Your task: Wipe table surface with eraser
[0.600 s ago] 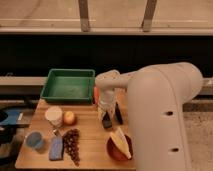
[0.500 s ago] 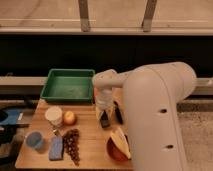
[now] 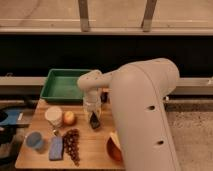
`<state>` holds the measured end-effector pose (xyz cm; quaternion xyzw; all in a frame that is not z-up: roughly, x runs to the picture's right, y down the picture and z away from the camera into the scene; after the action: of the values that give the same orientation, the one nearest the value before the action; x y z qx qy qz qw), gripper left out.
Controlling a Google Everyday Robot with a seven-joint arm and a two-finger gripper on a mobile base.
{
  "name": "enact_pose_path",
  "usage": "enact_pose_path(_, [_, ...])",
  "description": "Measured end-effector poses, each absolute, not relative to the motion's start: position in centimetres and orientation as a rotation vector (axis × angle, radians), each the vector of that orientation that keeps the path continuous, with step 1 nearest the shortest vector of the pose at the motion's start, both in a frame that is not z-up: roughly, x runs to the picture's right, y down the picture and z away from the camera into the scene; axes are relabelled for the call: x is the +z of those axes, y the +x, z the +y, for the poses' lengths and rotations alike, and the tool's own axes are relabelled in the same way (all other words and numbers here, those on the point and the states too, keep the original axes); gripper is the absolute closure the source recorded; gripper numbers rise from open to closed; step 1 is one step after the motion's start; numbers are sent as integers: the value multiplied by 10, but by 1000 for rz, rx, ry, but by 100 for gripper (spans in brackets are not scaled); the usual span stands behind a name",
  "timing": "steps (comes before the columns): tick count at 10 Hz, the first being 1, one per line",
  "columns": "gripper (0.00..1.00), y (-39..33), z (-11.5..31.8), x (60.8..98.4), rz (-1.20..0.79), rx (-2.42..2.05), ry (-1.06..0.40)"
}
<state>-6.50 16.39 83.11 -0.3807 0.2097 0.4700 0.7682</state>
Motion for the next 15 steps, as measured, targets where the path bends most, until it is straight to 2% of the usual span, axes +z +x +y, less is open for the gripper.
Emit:
enact_pose_path(3, [100,-58,181,808,456,1032,-818])
enact_pose_path(5, [100,-29,195,798,476,1087,-824])
enact_pose_path(8, [100,2,197,806,509,1169,-830])
enact_pose_path(11, [100,18,176,825,557,1181,-814])
enact_pose_path(15, [100,-23,158,834,533,1091,-803])
